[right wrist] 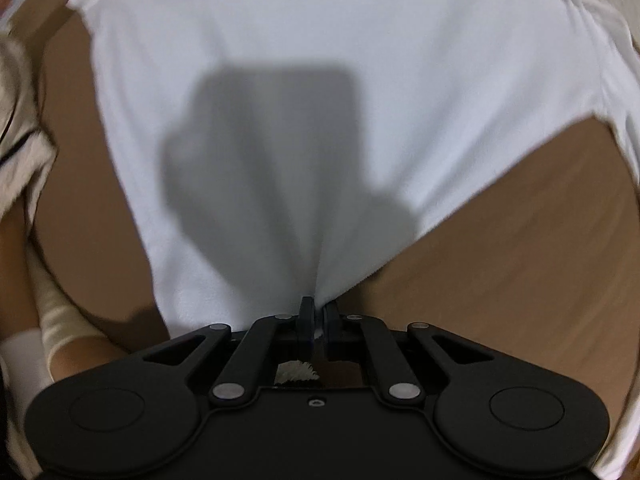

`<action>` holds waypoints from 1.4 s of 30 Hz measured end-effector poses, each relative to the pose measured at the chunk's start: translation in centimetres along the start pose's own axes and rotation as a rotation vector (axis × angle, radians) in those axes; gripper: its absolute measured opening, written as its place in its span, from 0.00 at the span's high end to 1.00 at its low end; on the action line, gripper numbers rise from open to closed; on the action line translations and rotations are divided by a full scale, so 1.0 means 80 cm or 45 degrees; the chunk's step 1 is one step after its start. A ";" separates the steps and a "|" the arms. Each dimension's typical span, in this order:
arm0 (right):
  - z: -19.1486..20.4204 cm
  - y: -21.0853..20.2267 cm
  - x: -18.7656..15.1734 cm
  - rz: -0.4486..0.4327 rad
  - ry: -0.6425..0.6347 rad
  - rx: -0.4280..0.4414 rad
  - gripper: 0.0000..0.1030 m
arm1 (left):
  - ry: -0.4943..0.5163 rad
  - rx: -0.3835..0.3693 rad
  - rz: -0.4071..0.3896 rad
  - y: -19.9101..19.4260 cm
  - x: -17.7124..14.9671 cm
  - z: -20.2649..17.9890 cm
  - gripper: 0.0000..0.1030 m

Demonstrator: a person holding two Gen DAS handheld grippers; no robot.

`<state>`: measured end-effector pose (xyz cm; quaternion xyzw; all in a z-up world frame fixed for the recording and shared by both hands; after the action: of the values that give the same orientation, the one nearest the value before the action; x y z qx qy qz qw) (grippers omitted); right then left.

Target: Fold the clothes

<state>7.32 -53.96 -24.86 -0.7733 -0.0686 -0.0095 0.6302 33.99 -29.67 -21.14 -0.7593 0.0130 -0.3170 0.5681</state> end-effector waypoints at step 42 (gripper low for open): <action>0.161 -0.081 -0.040 -0.279 -0.422 0.048 0.94 | 0.023 -0.283 -0.116 -0.062 -0.057 -0.012 0.93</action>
<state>2.47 -40.42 -21.56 -0.7404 -0.2552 0.0507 0.6198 28.21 -26.98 -18.81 -0.8145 0.0185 -0.3458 0.4654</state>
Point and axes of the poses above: each gripper's, at about its wrist camera, not at the fingertips, and y roughly the way its jaws point, z to its left, x to its top, the point moved 7 cm from there along y, roughly the way its jaws point, and after that the axes turned 15 degrees about -x, right-handed, at the moved point
